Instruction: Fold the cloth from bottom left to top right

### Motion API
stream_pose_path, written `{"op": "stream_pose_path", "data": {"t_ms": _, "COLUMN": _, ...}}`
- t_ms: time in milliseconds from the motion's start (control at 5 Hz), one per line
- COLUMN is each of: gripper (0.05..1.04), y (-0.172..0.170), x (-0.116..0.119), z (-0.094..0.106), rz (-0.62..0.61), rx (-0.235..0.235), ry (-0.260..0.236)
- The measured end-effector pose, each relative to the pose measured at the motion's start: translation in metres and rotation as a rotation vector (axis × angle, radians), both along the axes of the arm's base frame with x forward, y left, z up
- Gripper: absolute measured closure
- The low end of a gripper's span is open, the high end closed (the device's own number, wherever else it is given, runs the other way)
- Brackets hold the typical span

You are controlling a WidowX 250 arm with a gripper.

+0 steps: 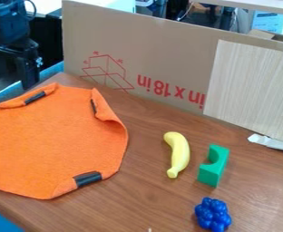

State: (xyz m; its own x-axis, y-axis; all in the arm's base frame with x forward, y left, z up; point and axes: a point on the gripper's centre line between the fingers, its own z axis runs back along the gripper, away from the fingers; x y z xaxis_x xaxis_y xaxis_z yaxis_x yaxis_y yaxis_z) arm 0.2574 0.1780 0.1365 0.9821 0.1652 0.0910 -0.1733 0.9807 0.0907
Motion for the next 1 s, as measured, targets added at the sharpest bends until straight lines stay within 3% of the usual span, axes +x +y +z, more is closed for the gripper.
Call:
{"op": "stream_pose_path", "data": {"t_ms": 200, "gripper": 0.083, "y": -0.001, "x": 0.000, "z": -0.010, "rz": -0.003, "rx": -0.025, "ry": 0.021}}
{"op": "stream_pose_path", "data": {"t_ms": 400, "gripper": 0.083, "y": 0.022, "x": -0.014, "z": -0.052, "rz": 0.041, "rx": -0.162, "ry": 0.026}}
{"op": "stream_pose_path", "data": {"t_ms": 600, "gripper": 0.083, "y": 0.044, "x": -0.032, "z": -0.076, "rz": 0.186, "rx": -0.276, "ry": -0.021}}
{"op": "stream_pose_path", "data": {"t_ms": 800, "gripper": 0.083, "y": 0.050, "x": -0.054, "z": -0.100, "rz": 0.336, "rx": -0.282, "ry": -0.066}}
{"op": "stream_pose_path", "data": {"t_ms": 1000, "gripper": 0.083, "y": 0.045, "x": -0.071, "z": -0.122, "rz": 0.359, "rx": -0.233, "ry": -0.047}}
